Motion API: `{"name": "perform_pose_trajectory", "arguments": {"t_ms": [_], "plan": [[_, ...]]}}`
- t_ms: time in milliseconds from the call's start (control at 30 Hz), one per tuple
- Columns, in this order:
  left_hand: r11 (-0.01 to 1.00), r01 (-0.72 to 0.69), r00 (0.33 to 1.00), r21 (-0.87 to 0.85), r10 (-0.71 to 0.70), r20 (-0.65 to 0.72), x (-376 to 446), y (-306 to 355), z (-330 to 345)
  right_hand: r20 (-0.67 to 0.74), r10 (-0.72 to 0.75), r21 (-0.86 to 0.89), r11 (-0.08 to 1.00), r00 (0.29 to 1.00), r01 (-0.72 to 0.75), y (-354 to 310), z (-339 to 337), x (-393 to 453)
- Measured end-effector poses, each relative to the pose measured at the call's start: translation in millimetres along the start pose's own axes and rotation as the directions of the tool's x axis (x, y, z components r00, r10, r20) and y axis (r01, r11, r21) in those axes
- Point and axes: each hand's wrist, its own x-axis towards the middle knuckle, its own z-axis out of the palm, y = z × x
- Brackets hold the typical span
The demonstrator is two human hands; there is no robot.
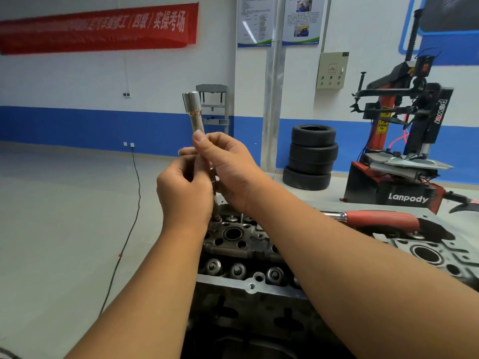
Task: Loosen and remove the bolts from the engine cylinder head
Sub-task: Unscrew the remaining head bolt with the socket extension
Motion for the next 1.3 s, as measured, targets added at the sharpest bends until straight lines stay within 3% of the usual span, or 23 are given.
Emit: {"name": "perform_pose_trajectory", "arguments": {"t_ms": [233, 467, 567, 633, 800, 1000, 1100, 1300], "plan": [[0.993, 0.088, 0.996, -0.076, -0.086, 0.027, 0.5, 2.2, 0.1, -0.017, 0.022, -0.028, 0.999, 1.000, -0.022, -1.1, 3.6, -2.0], [0.999, -0.023, 1.000, -0.040, 0.023, 0.010, -1.7, 1.5, -0.8, -0.003, -0.014, 0.030, 0.999, 1.000, 0.014, 1.6, -0.7, -2.3], [0.989, 0.067, 0.996, -0.128, -0.058, 0.072, -3.3, 4.0, 1.4, -0.032, -0.010, -0.034, 0.999, 0.999, 0.009, -1.8, 1.3, -1.7], [0.991, 0.096, 0.992, -0.098, -0.087, 0.094, -2.4, 3.5, 1.3, -0.058, 0.014, -0.074, 0.997, 0.998, -0.018, -2.3, 1.9, -0.6], [0.999, 0.011, 0.999, -0.052, -0.008, 0.053, -0.4, 4.0, -2.5, -0.049, -0.014, -0.024, 1.000, 0.999, 0.012, 0.7, 0.6, 1.6], [0.975, 0.168, 0.981, -0.148, -0.151, 0.119, 0.5, 3.9, -3.5, -0.031, -0.018, -0.035, 0.999, 0.999, 0.017, -3.8, -0.6, 1.2], [0.986, 0.142, 0.984, -0.090, -0.131, 0.118, -0.1, 3.0, -2.8, -0.013, 0.006, -0.087, 0.996, 1.000, -0.008, -4.3, -1.1, 1.9], [0.996, 0.040, 0.996, -0.086, -0.033, 0.080, -4.0, 5.6, -3.4, 0.039, -0.049, 0.006, 0.999, 0.998, 0.049, -1.5, -3.5, 1.5]]}}
